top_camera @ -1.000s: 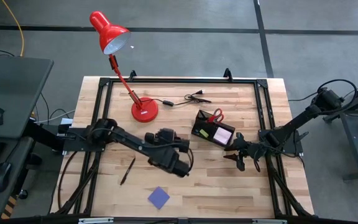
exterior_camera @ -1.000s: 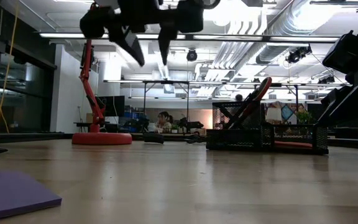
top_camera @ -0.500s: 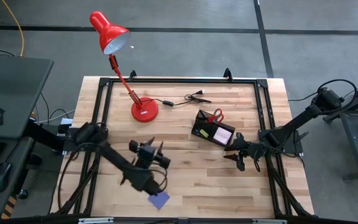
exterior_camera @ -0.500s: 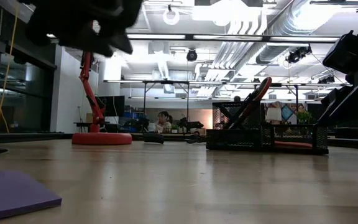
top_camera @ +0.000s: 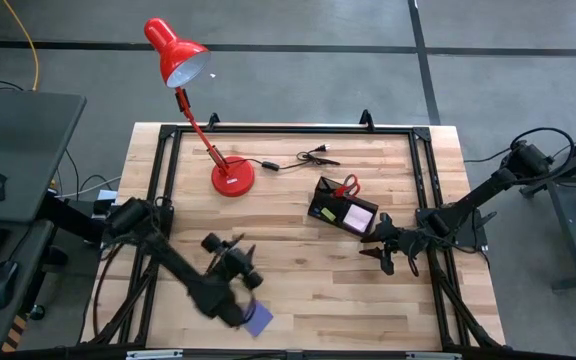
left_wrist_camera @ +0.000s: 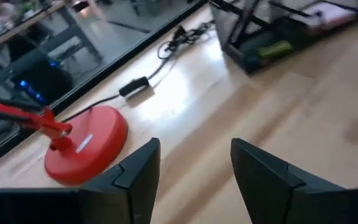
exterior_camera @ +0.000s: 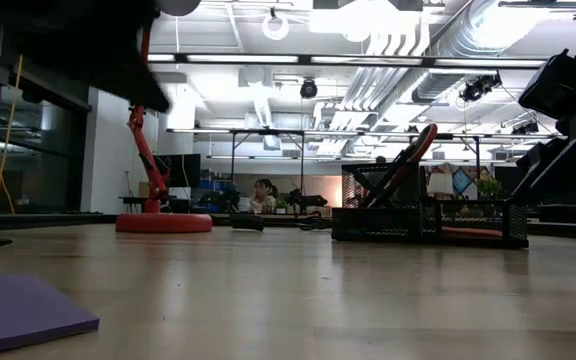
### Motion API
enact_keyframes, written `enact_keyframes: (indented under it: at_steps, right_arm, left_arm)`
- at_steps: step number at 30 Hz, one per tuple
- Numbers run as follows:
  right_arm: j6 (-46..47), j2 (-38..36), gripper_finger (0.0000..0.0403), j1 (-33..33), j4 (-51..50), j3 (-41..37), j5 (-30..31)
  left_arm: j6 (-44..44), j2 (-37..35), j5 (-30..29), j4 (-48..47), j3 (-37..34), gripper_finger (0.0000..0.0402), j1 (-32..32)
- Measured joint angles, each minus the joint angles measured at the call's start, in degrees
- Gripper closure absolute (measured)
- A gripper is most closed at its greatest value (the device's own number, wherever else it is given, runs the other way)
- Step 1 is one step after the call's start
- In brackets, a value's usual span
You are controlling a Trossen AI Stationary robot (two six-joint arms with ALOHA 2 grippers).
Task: Pick and place office supplies into organizer
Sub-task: Put the black pen into the desk organizer
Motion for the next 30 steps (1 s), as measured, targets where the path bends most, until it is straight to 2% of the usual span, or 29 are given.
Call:
enact_keyframes:
  at_steps: [4,6,8,12,15,17,19,23,26,30]
  right_arm:
    - [0.0,0.0,0.0243,0.0,0.0,0.0,0.0]
    - [0.0,0.0,0.0242,0.0,0.1,0.0,0.0]
    - [0.0,0.0,0.024,0.0,-0.3,0.0,0.0]
    - [0.0,-0.1,0.0242,0.0,-0.5,0.0,-0.1]
    - [0.0,-0.1,0.0242,-0.1,-0.6,0.0,0.0]
    - [0.0,-0.4,0.024,-0.1,-0.6,-0.1,-0.1]
    - [0.0,-0.6,0.0239,-0.2,-1.3,0.0,-0.2]
    - [0.0,-0.7,0.0242,-0.5,-1.7,0.0,-0.1]
    - [0.0,-0.2,0.0246,-0.7,-1.2,0.2,-0.2]
    - [0.0,-0.1,0.0246,-0.8,-1.6,0.3,-0.3]
  left_arm:
    - [12.9,-0.6,0.7,11.1,-1.5,0.0218,5.0]
    - [22.9,-4.2,1.0,21.3,-5.7,0.0218,6.7]
    - [36.1,-7.9,1.4,36.7,-9.6,0.0218,9.2]
    - [65.9,-11.9,14.7,70.4,-20.3,0.0218,15.0]
    - [75.2,-14.9,19.5,84.8,-25.5,0.0218,15.6]
    - [75.5,-15.6,18.3,85.6,-28.0,0.0218,15.4]
    - [72.9,-16.7,14.2,83.4,-30.8,0.0218,15.6]
    - [67.4,-19.9,13.3,85.0,-37.0,0.0218,15.0]
    - [61.4,-21.9,14.9,86.4,-42.5,0.0218,12.1]
    - [47.7,-24.8,9.0,86.2,-49.3,0.0218,7.5]
